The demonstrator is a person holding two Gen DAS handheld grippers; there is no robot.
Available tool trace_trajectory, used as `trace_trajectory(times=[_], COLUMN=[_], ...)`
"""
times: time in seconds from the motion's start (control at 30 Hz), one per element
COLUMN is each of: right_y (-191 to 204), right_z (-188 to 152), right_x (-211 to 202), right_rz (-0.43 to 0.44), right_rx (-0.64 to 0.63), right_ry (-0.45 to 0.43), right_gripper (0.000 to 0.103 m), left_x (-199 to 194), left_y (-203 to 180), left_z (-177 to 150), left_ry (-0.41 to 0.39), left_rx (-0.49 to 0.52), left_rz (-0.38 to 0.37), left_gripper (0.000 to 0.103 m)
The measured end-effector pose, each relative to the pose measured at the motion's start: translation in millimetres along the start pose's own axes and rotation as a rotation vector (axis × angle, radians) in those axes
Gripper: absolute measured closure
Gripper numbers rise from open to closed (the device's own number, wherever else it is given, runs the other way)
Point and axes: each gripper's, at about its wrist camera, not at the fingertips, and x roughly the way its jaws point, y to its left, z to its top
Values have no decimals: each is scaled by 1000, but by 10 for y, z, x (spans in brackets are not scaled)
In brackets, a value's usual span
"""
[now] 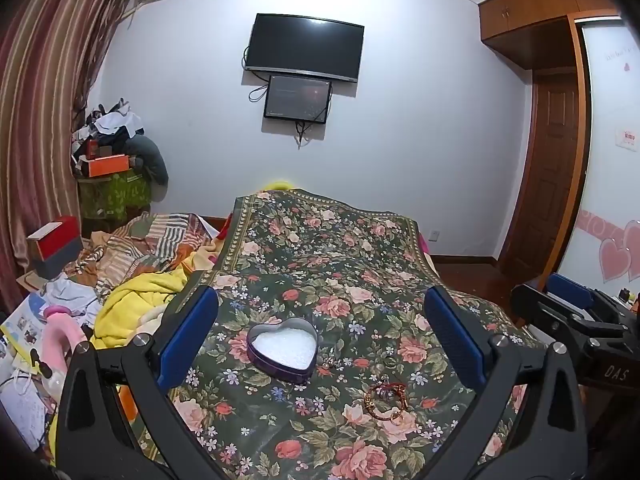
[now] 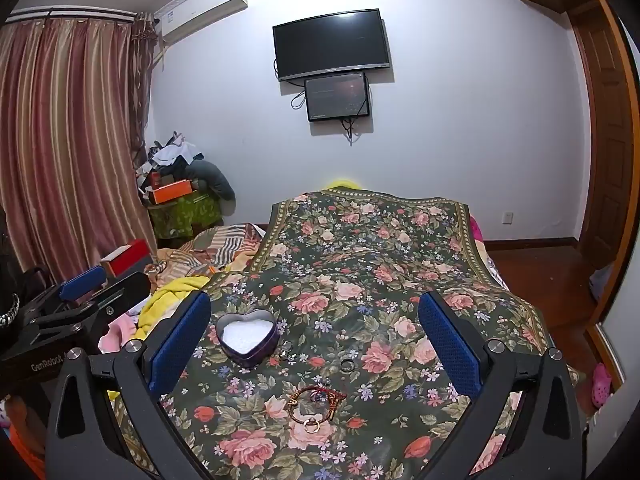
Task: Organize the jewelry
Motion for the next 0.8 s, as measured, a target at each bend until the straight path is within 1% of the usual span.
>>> trace_trajectory(times=[0.13, 0.8], right_y=[-1, -8], right_z=[1, -2], right_x=[2, -6], right_rz=[-1, 0], right_rx=[0, 1], right_ry=[0, -1], right_gripper=[0, 0], left_x=[-13, -27], left_y=[-2, 5], left_z=[59, 87], left_ry=[3, 10], left_rx=[-3, -3], left_rz=[1, 0], left_gripper=[0, 0])
